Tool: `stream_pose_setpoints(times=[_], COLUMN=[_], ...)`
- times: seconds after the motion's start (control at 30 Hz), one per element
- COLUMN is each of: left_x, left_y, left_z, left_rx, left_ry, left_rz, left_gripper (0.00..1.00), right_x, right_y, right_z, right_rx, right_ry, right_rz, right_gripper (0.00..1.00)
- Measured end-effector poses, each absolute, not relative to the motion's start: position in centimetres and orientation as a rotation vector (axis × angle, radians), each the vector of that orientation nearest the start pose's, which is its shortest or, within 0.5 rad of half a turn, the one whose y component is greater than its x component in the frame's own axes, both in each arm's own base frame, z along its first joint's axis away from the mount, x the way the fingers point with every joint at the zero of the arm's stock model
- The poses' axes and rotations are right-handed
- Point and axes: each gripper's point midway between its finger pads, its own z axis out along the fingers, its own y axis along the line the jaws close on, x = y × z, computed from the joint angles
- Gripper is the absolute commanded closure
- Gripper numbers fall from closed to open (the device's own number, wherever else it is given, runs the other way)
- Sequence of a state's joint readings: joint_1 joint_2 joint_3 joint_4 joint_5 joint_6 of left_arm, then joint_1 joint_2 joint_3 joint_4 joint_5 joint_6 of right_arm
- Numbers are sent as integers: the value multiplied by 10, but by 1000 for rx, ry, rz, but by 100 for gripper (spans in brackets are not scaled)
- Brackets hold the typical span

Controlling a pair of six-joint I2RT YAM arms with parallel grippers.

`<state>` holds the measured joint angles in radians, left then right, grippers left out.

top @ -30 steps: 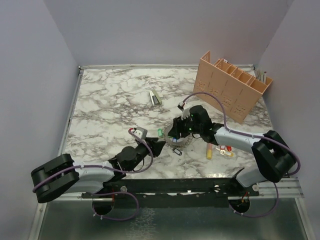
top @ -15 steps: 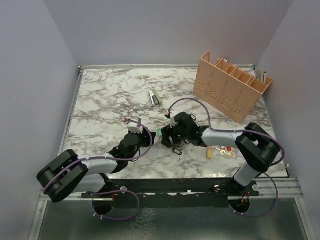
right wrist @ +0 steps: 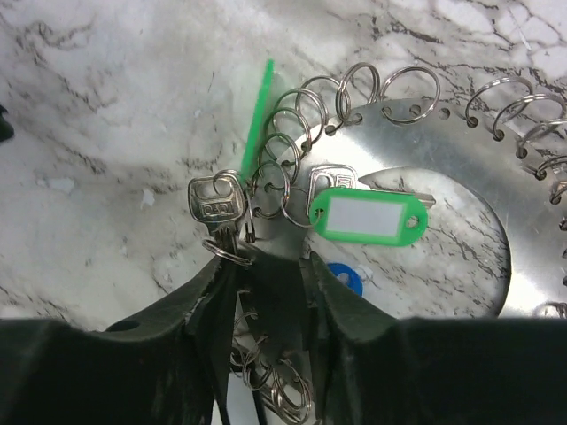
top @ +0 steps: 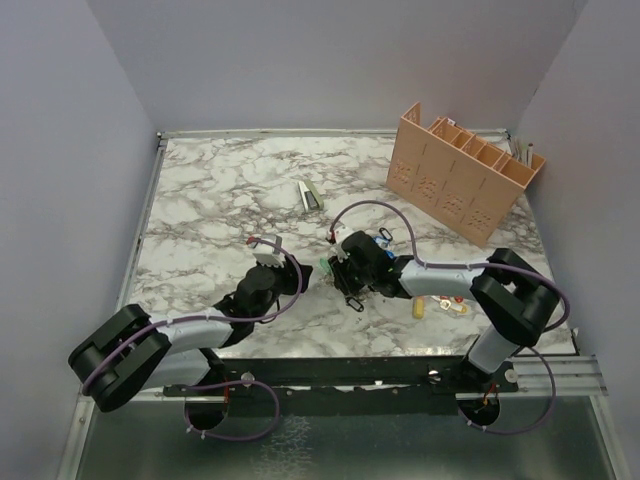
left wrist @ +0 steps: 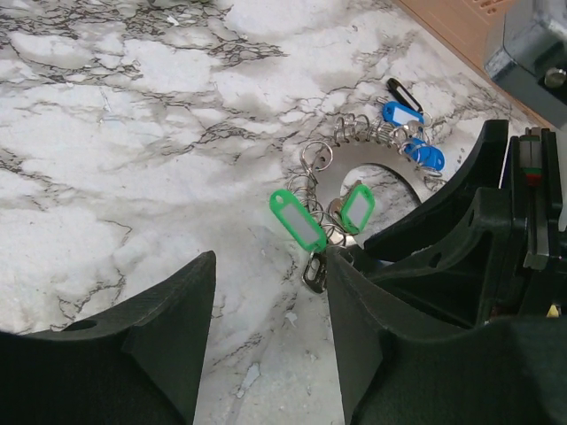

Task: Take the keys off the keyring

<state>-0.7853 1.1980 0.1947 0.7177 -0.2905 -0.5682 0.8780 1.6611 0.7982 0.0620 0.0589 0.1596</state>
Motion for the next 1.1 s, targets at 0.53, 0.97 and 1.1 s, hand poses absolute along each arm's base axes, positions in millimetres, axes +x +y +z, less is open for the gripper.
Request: stream_pose_setpoints(times=[0.53, 0.97, 1.1], left_x=[241, 233, 231], left_y=[-228, -238, -240], left_z=[93, 86, 95], left_rx=[7, 13, 113], left_ry=[1890, 1940, 1896], left_rz=[-818, -890, -875], left_gripper=[45, 45, 45], right_x=[220, 217, 218], right_y=[286, 283, 282], right_z=[41, 64, 79], right_rx=[-898, -866, -857], right_ry=[2194, 2107, 2069], right_rz=[560, 635, 670], right_gripper=[99, 99, 99])
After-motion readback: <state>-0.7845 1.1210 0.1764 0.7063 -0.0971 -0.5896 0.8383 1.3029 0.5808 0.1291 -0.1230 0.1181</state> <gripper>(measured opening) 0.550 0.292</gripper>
